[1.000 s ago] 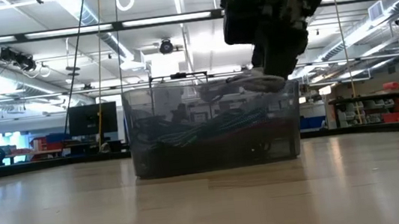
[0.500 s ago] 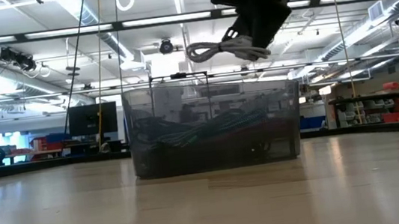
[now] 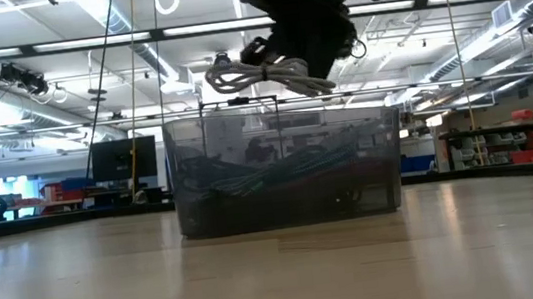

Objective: Pick and place USB-C Cables
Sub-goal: Put the white USB cable into the black bin, then adjust the green USB cable in the black bin

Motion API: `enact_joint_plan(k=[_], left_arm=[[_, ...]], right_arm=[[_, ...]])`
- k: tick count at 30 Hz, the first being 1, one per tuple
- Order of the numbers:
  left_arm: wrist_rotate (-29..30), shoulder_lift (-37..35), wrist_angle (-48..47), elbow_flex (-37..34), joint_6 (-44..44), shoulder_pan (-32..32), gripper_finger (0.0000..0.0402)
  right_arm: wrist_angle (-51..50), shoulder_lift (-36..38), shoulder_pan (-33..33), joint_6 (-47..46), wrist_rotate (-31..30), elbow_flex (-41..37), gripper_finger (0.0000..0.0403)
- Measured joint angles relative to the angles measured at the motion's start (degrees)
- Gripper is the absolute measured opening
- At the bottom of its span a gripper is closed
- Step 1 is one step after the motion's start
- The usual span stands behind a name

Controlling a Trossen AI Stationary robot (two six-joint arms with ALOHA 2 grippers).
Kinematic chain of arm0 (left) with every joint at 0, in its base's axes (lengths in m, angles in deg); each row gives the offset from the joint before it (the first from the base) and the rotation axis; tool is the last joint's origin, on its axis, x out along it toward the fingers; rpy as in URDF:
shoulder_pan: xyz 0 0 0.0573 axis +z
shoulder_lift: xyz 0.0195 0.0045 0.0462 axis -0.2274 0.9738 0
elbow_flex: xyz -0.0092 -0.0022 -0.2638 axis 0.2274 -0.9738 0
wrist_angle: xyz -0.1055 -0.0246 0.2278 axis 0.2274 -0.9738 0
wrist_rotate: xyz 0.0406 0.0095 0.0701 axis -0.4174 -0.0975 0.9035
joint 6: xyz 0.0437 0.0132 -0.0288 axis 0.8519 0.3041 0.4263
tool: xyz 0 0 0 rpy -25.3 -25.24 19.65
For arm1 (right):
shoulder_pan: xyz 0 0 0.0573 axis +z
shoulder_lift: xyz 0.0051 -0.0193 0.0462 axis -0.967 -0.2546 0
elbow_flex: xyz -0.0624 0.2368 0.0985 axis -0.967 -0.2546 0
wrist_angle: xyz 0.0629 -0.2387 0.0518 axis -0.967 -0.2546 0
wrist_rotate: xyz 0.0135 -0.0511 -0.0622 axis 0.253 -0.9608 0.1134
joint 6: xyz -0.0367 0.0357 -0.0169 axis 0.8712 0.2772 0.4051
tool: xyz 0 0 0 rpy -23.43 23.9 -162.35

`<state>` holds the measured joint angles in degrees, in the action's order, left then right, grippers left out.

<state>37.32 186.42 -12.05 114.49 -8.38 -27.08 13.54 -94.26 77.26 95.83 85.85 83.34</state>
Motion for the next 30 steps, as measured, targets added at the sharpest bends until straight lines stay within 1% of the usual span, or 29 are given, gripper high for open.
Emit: enact_joint_plan(k=[3,11,14,17,19,22,24,27,30], left_arm=[[0.0,0.0,0.0,0.0,-0.02,0.0,0.0013],[0.0,0.0,0.04,0.0,-0.02,0.0,0.0013],[0.0,0.0,0.07,0.0,-0.02,0.0,0.0013],[0.02,0.0,0.12,0.0,-0.02,0.0,0.0013],[0.0,0.0,0.13,0.0,-0.02,0.0,0.0013],[0.02,0.0,0.2,0.0,-0.01,-0.02,0.0013],[0.02,0.0,0.2,0.0,0.01,0.0,0.0013],[0.0,0.0,0.2,0.0,0.03,0.0,0.0013],[0.02,0.0,0.2,0.0,0.03,-0.01,0.0013]], right_arm=[[-0.94,-2.53,0.97,1.52,0.51,2.38,0.0017],[-2.04,-7.08,2.37,3.08,0.52,2.53,0.0017],[-1.89,-7.7,2.81,3.49,-1.92,2.53,0.0017],[-1.61,-7.62,2.77,2.29,-2.94,2.53,0.0018],[-1.56,-7.49,2.76,0.76,-4.0,2.53,0.0038],[-1.24,-7.24,2.76,-0.05,-4.72,2.55,0.0083],[-1.31,-7.24,2.74,-0.14,-4.61,2.55,0.0105],[-1.29,-7.24,2.93,-0.16,-3.36,2.55,0.0119],[-1.38,-7.24,3.29,-0.16,-4.63,2.53,0.0121]])
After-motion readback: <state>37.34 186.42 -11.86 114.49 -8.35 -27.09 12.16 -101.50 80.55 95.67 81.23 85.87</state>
